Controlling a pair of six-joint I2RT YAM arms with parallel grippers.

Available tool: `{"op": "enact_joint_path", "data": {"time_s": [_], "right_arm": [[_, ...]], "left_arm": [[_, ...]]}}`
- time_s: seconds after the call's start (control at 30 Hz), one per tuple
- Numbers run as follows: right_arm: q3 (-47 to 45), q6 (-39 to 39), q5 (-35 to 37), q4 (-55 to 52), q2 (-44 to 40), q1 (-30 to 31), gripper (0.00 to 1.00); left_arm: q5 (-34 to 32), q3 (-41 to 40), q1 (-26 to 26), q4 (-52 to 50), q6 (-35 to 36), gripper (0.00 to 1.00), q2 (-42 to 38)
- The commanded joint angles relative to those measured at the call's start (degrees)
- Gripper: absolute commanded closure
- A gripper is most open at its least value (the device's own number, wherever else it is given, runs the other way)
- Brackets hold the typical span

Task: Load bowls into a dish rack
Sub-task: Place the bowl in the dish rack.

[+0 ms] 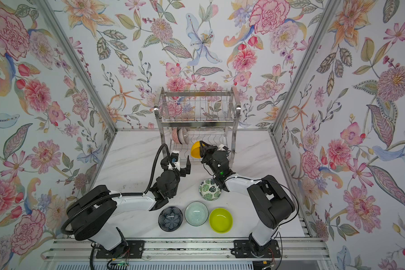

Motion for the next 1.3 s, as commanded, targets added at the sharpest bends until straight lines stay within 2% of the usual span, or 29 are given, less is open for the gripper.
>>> {"op": "enact_joint_path", "data": {"time_s": [0.0,0.13,0.23,0.47,0.8,1.03,1.27], "right_arm": [[-1.6,-5.4,-1.2,2.0,-2.3,-0.9,1.00],[-2.9,-10.2,-3.0,1.1,-3.2,-1.9,1.00],[-2.8,-14.9,-5.0,-1.3,-3.7,-4.6,1.00],[-0.3,-23.1,-9.3,-3.2,-2.3,-5.3,1.00],[5.9,-33.6,-15.0,-7.6,0.6,-6.7,1.00],[10.0,-40.2,-19.4,-7.7,4.1,-7.6,1.00],[15.0,-46.5,-27.0,-4.5,9.5,-9.1,1.00]], "left_arm": [[3.5,-0.4,-0.2,-10.7,-6.0,0.01,-4.8],[9.5,-1.6,0.2,-17.4,-8.6,0.01,-8.4],[11.2,-1.2,0.7,-23.1,-10.4,0.01,-10.6],[18.9,-2.0,4.1,-31.5,-17.1,0.01,-15.7],[27.7,4.7,8.9,-49.6,-25.6,0.01,-20.2],[35.6,11.3,10.4,-55.4,-27.6,0.01,-18.1],[38.9,10.5,12.0,-48.3,-30.9,0.01,-15.2]]}}
